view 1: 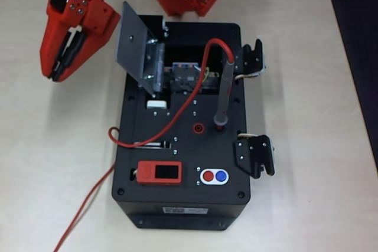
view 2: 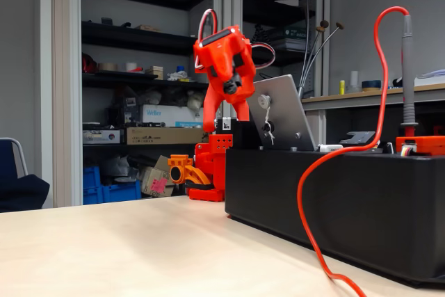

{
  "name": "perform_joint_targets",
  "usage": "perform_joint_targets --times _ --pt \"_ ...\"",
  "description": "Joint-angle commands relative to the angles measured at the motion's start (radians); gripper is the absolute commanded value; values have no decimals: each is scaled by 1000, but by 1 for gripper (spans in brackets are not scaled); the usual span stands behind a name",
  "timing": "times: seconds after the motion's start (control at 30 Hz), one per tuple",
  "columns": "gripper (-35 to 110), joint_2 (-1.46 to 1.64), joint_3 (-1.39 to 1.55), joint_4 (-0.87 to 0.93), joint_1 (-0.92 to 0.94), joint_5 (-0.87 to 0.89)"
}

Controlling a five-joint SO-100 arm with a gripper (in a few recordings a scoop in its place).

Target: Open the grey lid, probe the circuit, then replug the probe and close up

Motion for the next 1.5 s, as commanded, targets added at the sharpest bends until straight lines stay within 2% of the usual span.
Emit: perform_joint_targets --times 0.0,0.23,0.4,0.63,0.87,1.1,1.23,1.33,1.47 --pt "0 6 -3 54 -21 72" --pt "0 52 -48 241 -129 270" --pt "0 123 -51 298 -249 394" --pt "0 173 -5 261 -370 549" --pt "0 167 -14 252 -422 617" --pt "0 204 -14 258 -477 762" --pt "0 299 69 242 -509 931" --pt "0 408 186 144 -515 969" --pt "0 535 273 112 -502 1000"
